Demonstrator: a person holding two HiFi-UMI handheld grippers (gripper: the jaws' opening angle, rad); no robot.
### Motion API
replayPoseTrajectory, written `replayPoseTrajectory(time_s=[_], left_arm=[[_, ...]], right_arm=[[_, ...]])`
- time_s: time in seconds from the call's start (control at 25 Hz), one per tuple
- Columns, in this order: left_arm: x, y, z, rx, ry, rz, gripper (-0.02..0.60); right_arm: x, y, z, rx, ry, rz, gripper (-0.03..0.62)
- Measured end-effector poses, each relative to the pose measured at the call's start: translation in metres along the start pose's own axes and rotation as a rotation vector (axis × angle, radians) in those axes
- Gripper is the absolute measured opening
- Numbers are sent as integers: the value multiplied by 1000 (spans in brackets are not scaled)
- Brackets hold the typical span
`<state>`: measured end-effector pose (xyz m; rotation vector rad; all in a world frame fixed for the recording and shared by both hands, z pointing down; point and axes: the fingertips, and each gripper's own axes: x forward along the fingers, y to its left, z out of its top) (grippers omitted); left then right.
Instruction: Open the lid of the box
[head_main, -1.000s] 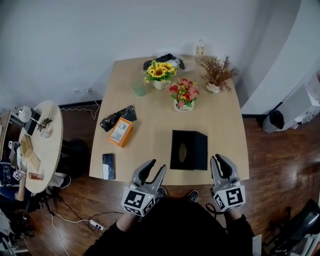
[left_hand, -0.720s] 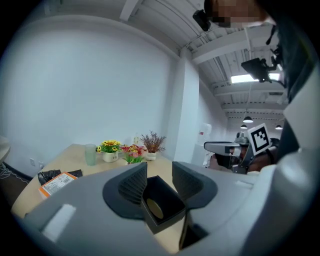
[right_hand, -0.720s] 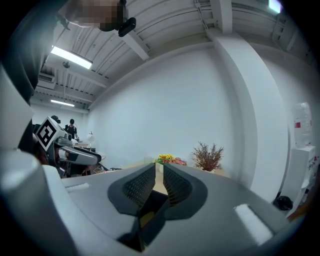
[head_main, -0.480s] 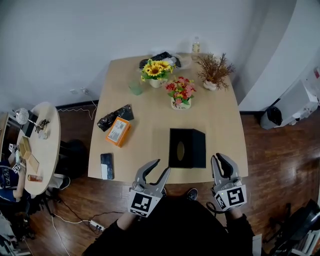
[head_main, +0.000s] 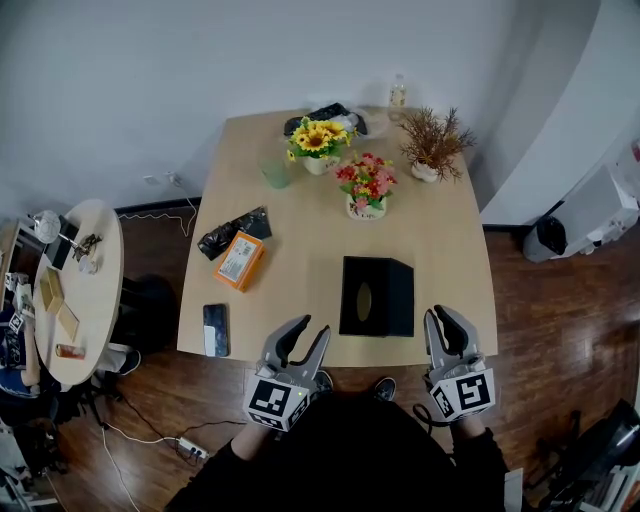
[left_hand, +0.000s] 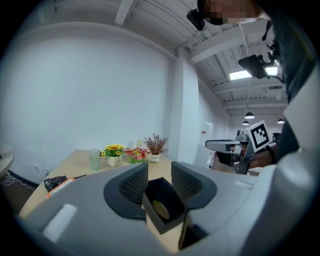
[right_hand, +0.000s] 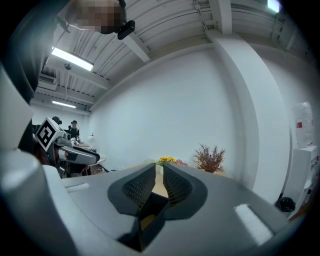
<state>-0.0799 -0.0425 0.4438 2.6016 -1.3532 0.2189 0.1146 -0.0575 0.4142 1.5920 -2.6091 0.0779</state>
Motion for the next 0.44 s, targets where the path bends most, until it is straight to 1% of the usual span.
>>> replayPoseTrajectory(time_s=[0.2, 0.44], left_arm=[[-2, 1, 3, 1, -14, 4, 126], [0, 0, 2, 7, -7, 0, 124]], right_arm=[[0, 3, 1, -10, -4, 6, 37], [2, 5, 1, -19, 1, 15, 37]])
